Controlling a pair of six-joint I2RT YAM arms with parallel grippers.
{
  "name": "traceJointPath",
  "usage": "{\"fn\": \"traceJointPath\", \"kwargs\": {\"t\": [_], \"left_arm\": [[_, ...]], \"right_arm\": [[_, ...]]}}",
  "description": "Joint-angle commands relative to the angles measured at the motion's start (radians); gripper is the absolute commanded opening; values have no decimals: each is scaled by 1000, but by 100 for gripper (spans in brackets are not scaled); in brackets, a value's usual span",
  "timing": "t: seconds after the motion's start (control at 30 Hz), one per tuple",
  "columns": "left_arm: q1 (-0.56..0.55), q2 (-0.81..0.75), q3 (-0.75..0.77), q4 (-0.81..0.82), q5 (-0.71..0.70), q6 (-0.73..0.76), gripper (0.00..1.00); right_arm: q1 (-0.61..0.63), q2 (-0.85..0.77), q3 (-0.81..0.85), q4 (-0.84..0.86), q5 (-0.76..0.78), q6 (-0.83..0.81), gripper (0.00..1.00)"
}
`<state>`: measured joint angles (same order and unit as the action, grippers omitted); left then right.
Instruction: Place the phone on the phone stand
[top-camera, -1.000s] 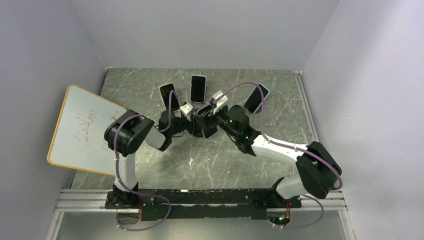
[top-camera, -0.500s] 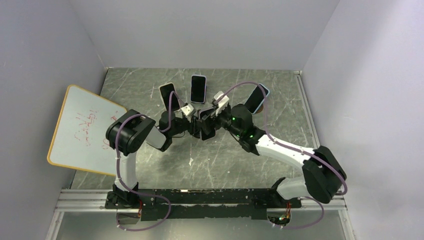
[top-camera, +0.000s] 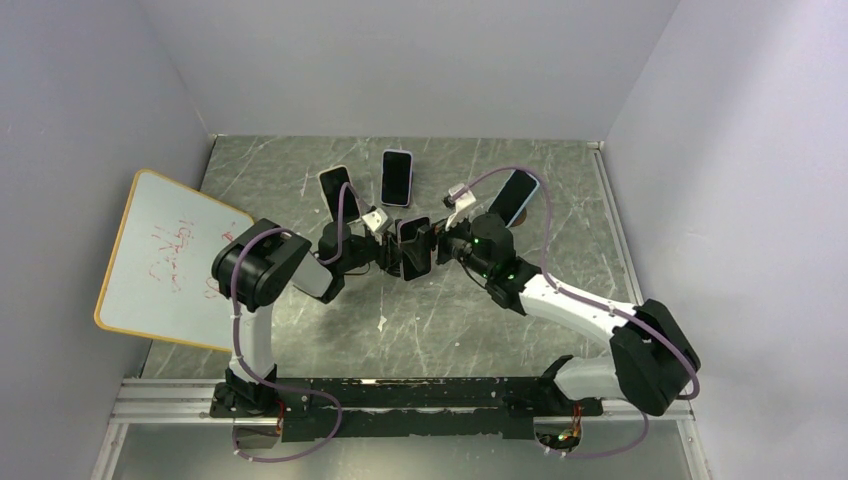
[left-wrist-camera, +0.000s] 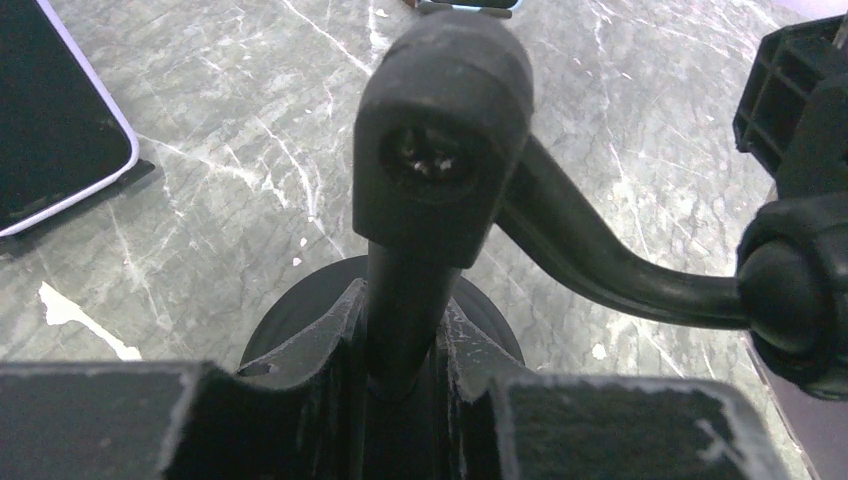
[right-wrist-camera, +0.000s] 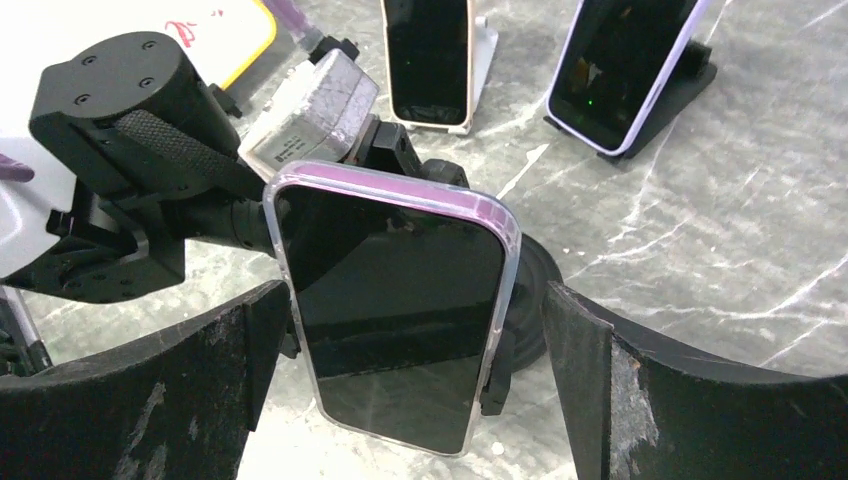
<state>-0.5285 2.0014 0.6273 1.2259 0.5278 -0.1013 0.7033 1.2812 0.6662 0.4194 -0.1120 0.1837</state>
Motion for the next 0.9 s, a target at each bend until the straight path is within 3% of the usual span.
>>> {"fn": "traceJointPath", "kwargs": {"t": [0.0, 0.87], "left_arm": [[-24, 32, -42, -181, 9, -89, 5], [-27, 67, -43, -187, -36, -91, 5]], "right_arm": [[4, 26, 10, 53, 45, 88, 100], [20, 19, -9, 111, 23, 110, 100]]}}
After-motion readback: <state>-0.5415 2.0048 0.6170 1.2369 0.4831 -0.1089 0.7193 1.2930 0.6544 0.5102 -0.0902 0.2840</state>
